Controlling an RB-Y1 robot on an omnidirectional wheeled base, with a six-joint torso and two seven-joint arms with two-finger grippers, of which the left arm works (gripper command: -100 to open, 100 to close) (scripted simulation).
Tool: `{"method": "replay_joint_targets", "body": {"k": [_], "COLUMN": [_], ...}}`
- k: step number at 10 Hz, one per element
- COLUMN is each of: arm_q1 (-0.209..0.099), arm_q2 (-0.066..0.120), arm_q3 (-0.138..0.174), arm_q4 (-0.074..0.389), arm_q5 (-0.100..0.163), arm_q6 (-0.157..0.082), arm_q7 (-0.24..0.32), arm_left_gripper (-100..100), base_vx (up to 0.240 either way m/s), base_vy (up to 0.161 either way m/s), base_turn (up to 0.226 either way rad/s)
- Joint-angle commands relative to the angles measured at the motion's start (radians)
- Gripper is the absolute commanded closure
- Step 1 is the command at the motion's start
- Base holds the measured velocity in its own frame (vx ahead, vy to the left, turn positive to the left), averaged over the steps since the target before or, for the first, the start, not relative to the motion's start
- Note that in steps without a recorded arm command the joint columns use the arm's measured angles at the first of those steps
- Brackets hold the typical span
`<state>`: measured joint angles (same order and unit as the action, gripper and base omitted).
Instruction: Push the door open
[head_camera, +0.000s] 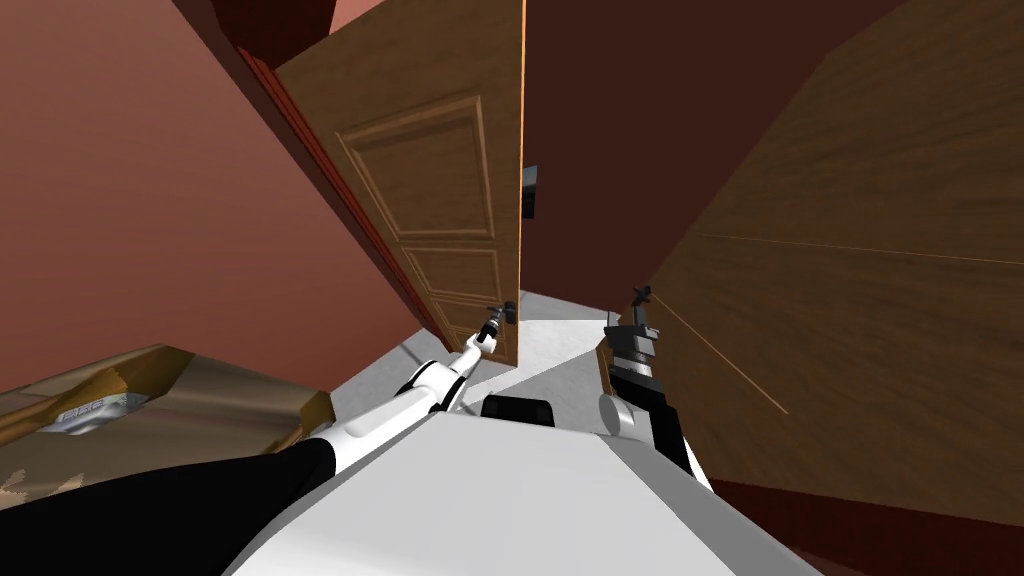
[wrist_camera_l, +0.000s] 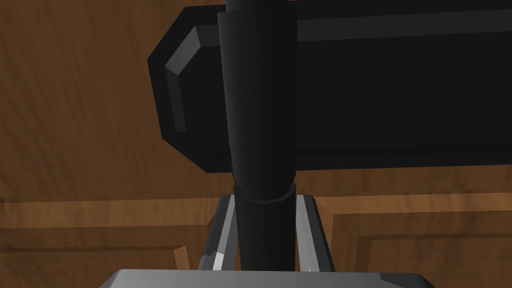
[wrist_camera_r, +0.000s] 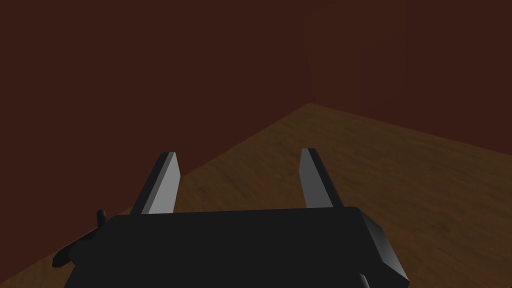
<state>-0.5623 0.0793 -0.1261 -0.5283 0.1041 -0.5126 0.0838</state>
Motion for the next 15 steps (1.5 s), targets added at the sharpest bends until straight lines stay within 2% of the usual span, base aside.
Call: {"method": "replay_joint_targets", "body": {"k": [1,4,5,6,9,10,14,15], "arm_q1": [-0.003,0.0,0.0,0.001,0.003,0.004,0.008,0.008], "arm_q2": [0.023,0.037,0.037,0.044,0.049,0.055,0.068,0.068], "arm_q3": [0.028,0.065,0.065,0.087,0.101,0.122,0.164,0.164], "arm_q4": [0.005,0.008,0.008,0.01,0.011,0.012,0.015,0.015], "arm_q5": [0.008,0.019,0.019,0.025,0.029,0.035,0.047,0.047], "arm_q6": [-0.005,-0.005,-0.005,-0.005,-0.005,-0.005,-0.006,-0.006], "arm_q7": [-0.007,-0.022,-0.022,-0.031,-0.037,-0.046,-0.063,-0.063], "arm_left_gripper": [100,100,100,100,100,100,100,100], "base_vx": [0.175,0.155,0.102,0.128,0.117,0.116,0.156,0.115], "base_vy": [-0.16,-0.149,-0.102,-0.119,-0.115,-0.133,-0.157,-0.086], "base_turn": [0.06,0.069,0.055,0.069,0.059,0.051,0.081,0.039]}}
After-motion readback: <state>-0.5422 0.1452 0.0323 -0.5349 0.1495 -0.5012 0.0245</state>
